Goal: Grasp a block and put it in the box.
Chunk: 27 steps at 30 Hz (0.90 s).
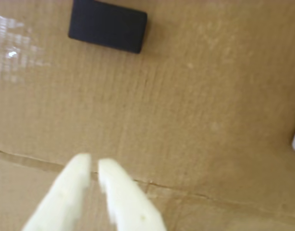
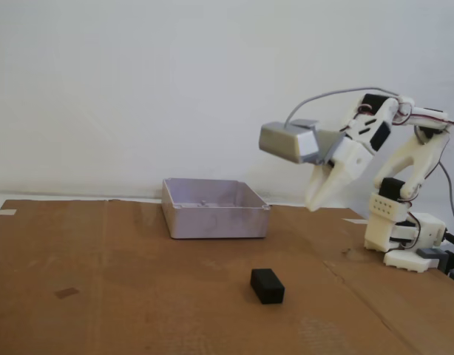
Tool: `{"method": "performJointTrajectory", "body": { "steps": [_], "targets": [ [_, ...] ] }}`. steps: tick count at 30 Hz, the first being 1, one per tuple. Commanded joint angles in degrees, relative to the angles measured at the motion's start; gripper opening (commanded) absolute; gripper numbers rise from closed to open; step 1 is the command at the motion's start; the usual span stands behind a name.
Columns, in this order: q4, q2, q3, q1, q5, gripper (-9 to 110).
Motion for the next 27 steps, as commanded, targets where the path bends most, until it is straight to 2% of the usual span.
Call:
{"method": "performJointTrajectory", "body": {
  "steps": [1, 8, 18, 27],
  "targets": [
    [-2.5, -1.8, -6.9, -2.5, 2.0, 0],
    [-10.1, -7.6, -6.5, -4.7, 5.9, 0],
    [-17.7, -10.3, -6.2, -4.0, 5.8, 0],
    [-18.1, -14.5, -7.6, -2.4, 5.2, 0]
  ]
}}
